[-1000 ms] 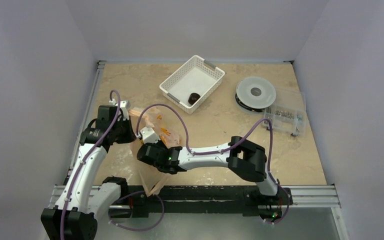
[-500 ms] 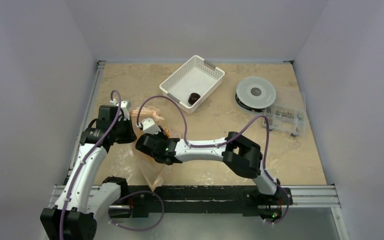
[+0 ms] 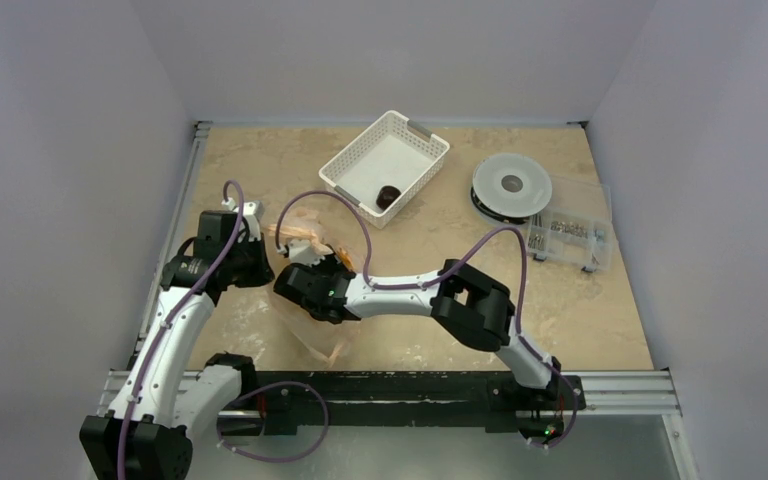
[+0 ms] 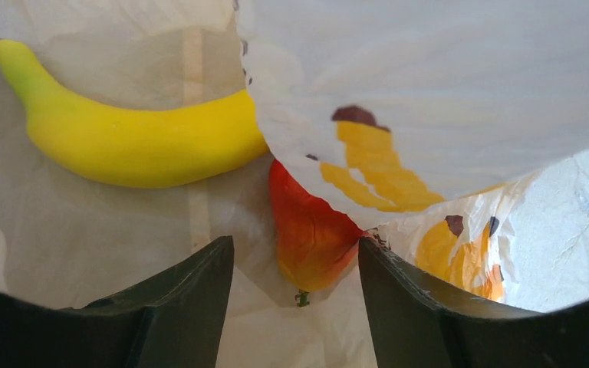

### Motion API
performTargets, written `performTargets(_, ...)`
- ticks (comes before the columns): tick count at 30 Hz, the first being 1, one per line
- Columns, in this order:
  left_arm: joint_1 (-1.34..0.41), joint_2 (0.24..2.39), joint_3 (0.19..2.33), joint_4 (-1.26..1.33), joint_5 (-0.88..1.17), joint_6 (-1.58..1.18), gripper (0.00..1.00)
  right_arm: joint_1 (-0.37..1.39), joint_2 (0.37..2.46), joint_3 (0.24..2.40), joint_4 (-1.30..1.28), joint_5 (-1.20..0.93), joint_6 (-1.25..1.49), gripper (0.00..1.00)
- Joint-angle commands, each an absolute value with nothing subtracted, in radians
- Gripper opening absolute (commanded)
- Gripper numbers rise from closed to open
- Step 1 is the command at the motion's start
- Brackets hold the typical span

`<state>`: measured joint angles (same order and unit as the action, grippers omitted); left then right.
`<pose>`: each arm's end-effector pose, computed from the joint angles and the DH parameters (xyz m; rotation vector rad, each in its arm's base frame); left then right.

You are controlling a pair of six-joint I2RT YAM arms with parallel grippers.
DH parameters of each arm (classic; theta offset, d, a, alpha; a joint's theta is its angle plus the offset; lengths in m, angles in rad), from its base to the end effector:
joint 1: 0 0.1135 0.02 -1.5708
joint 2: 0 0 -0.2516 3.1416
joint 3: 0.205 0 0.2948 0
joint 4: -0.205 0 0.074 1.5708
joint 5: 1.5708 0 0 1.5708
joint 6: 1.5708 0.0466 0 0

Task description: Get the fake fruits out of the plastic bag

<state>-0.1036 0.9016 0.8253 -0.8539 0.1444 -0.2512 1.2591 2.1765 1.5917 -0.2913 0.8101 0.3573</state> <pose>0.2262 -0.0303 0.2524 -0.1253 2.5142 -0.3265 0.1870 0.4703 0.1295 -0.6231 2.0366 -0.0725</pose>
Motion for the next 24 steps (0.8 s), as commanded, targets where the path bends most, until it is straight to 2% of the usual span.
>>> performTargets(1,-0.113,0.900,0.839,-0.840,0.137,-0.257,0.00,1.253,2.180,1.632,-0.257,0.891,0.316,0.60)
performTargets(11,-0.116,0.913,0.841,-0.842,0.135,-0.256,0.00,1.215,2.209,1.657,-0.179,0.922,0.208,0.67)
performTargets(17,-0.117,0.920,0.841,-0.842,0.137,-0.256,0.00,1.175,2.258,1.674,-0.147,0.898,0.169,0.67)
performTargets(22,-0.117,0.927,0.842,-0.842,0.138,-0.256,0.00,1.158,2.278,1.644,-0.050,0.906,0.106,0.65)
performTargets(24,-0.117,0.930,0.843,-0.842,0.142,-0.256,0.00,1.156,2.289,1.628,0.008,0.919,0.067,0.59)
